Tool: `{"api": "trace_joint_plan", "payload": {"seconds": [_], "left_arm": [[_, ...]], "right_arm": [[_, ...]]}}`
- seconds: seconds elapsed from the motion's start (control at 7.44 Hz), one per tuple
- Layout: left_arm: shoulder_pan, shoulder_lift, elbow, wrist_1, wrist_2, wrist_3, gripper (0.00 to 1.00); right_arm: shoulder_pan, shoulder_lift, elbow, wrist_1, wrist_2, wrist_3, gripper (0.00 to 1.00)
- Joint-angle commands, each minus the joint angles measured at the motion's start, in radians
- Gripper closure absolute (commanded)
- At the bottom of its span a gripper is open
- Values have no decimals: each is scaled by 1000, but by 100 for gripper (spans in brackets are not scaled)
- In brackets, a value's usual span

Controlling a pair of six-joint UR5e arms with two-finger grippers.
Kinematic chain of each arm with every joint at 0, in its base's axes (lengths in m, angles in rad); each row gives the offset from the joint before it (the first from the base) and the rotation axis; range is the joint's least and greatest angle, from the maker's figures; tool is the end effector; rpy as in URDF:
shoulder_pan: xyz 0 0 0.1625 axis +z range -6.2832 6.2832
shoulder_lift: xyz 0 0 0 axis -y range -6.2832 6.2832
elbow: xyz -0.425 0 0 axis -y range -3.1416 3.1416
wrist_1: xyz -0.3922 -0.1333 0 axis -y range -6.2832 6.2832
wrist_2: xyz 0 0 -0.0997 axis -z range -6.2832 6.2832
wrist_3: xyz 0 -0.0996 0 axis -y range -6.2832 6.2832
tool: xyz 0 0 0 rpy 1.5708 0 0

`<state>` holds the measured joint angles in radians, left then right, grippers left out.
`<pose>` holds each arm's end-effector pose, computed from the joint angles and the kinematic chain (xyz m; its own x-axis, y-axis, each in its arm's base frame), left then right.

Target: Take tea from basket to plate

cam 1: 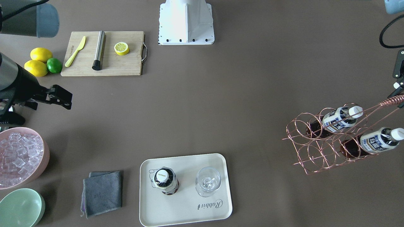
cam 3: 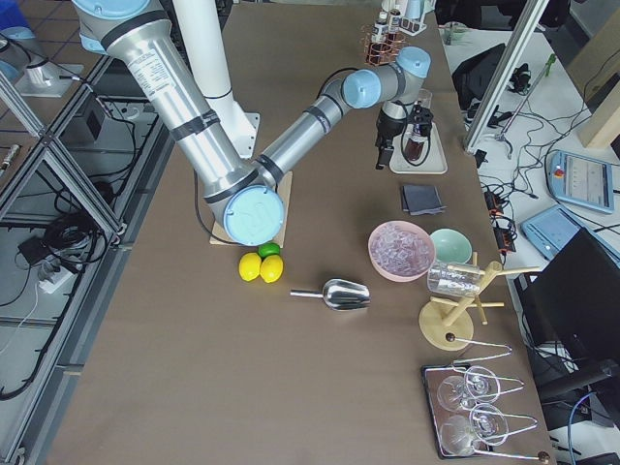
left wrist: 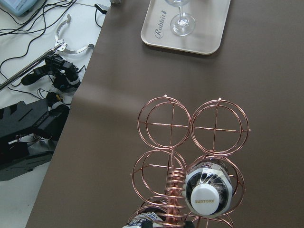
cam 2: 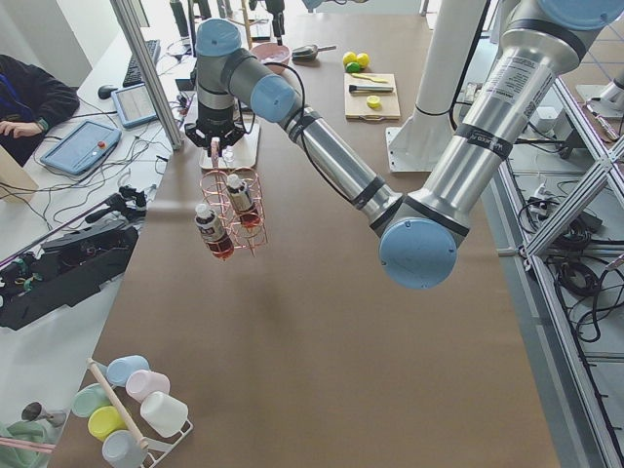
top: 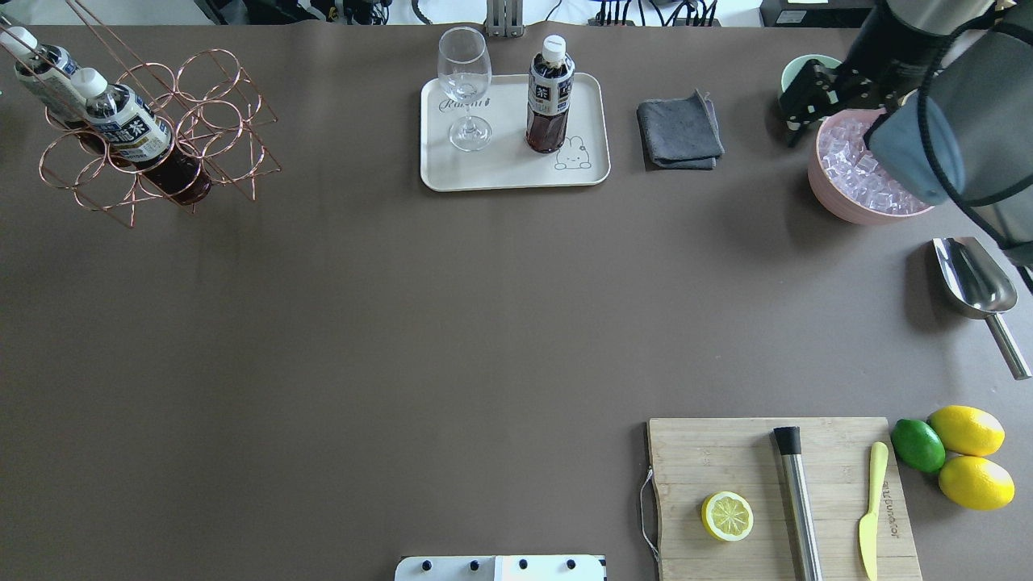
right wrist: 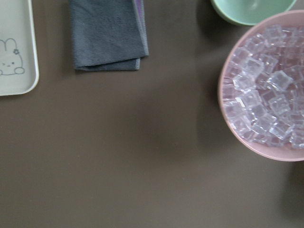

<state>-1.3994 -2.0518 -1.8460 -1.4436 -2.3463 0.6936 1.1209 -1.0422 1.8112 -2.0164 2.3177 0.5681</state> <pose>0.0404 -0.6064 0.2690 0.3988 0.9151 -0.0592 -0.5110 0.2753 0.8143 -0.2079 -0.5814 0.2944 0.6997 0.0265 0.7140 0.0426 0.9960 -0.0787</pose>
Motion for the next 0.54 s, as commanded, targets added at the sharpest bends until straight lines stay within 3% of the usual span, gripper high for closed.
{"api": "trace_joint_plan", "payload": {"seconds": [0.0, 0.13, 0.4], "left_arm": [[-12, -40, 143, -101, 12, 106, 100], [-23, -63, 187, -106, 12, 151, 100], [-33, -103, 325, -206, 12, 187, 100]], "right_arm": [[153, -323, 163, 1, -9, -124, 1], [231, -435, 155, 4, -20, -307, 1], [380, -493, 62, 4, -29, -593, 1]]}}
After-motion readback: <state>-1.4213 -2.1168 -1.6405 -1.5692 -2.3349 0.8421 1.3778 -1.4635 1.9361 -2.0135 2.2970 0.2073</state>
